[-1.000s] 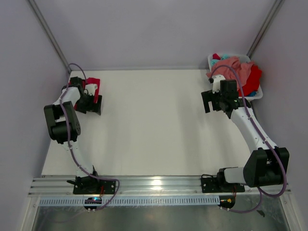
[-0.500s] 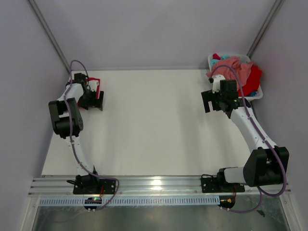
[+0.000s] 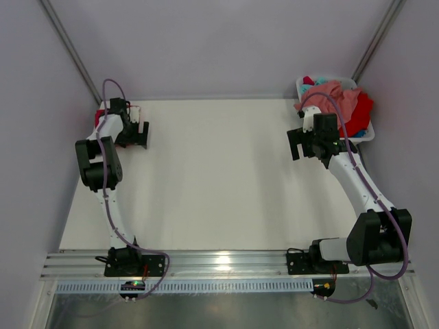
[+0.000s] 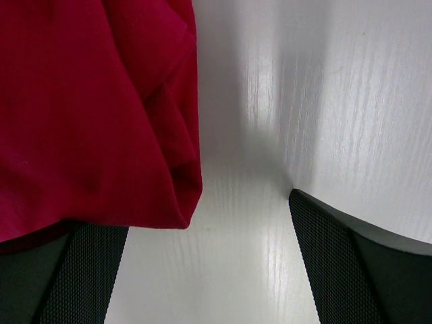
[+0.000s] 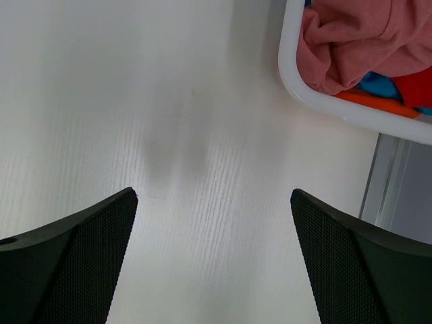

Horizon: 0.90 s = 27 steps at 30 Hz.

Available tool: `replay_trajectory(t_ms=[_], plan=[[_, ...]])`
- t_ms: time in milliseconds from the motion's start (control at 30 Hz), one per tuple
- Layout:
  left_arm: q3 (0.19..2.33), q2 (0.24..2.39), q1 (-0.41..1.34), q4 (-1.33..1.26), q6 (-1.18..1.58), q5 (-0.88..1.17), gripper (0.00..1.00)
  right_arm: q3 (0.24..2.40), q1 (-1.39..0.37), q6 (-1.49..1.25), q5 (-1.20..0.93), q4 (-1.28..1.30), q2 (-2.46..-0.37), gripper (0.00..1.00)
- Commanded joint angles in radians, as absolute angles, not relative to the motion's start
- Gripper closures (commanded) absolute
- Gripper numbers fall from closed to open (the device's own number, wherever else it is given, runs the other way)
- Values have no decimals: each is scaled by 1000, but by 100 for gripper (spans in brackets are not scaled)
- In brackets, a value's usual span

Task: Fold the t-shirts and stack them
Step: Neatly place the folded tshirt to the corner

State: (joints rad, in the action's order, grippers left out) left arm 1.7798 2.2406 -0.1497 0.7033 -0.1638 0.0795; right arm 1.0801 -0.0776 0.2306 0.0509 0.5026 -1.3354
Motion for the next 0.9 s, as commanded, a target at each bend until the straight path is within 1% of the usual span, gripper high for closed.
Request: replay_trajectory(t_ms=[0,400,533,867], plan=[[1816,2287,-147,649,-155,35,1,1075,-84,232,69,471,-1324,1],[1861,2304,-147,664,-155,9,1,1075,-84,235,71,471,-1321,1],[1865,2298,-147,664,-166,-61,1,1077,-84,235,69,471,-1322,1],[1833,2276,-147,684,-209,-136,1,1080,-84,235,64,474,-1316,1]])
